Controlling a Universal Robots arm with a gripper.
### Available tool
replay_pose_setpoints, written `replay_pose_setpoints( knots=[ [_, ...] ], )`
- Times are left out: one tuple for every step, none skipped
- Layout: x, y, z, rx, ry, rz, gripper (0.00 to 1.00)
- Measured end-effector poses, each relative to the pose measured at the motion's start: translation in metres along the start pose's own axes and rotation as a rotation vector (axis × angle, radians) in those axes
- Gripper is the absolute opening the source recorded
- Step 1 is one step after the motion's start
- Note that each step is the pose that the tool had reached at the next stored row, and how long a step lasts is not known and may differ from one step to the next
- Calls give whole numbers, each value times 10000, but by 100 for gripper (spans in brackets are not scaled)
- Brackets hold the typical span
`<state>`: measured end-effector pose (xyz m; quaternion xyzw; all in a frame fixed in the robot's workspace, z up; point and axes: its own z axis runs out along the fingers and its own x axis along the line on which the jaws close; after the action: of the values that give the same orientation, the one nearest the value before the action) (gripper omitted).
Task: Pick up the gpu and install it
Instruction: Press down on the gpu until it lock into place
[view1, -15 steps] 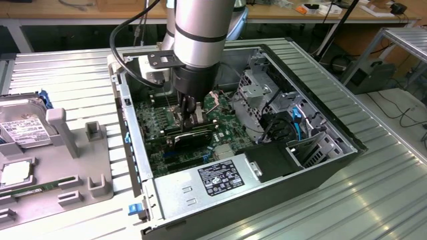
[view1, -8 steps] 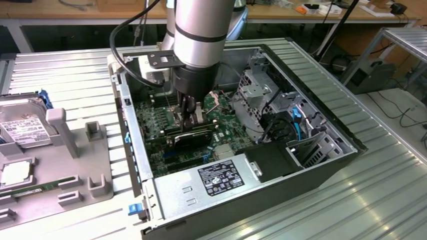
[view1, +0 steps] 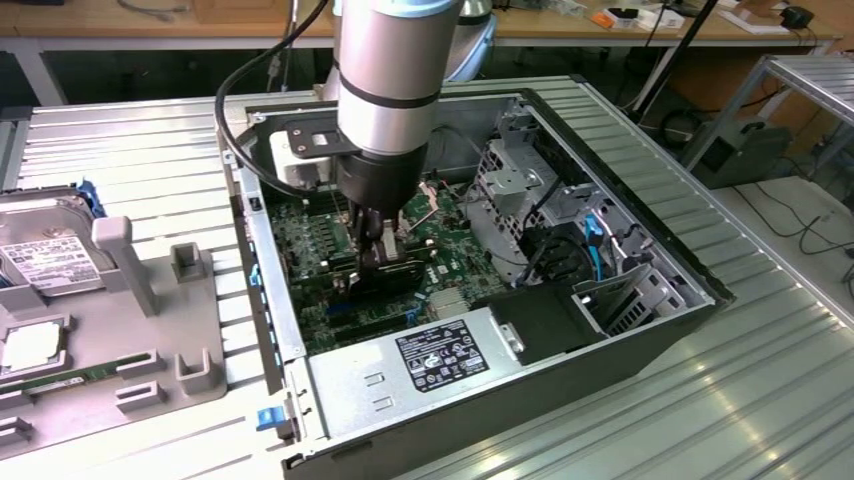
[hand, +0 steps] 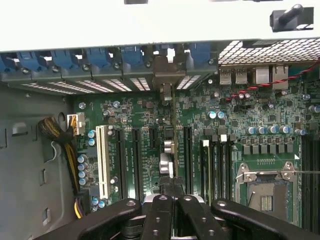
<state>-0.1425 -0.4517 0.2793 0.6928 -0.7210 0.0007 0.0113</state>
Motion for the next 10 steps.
replay_pose_setpoints(
  knots=[
    [0, 5, 23, 29, -1, 1, 11],
    [0, 6, 23, 36, 8, 2, 11],
    [0, 5, 23, 36, 8, 1, 11],
    [0, 6, 23, 36, 9, 1, 11],
    [0, 6, 25, 36, 11, 2, 11],
    [0, 5, 30, 38, 9, 2, 11],
    [-1, 5, 41, 43, 8, 2, 11],
    [0, 6, 49, 48, 14, 3, 11],
    [0, 6, 55, 55, 15, 3, 11],
    [0, 6, 63, 67, 15, 3, 11]
  ],
)
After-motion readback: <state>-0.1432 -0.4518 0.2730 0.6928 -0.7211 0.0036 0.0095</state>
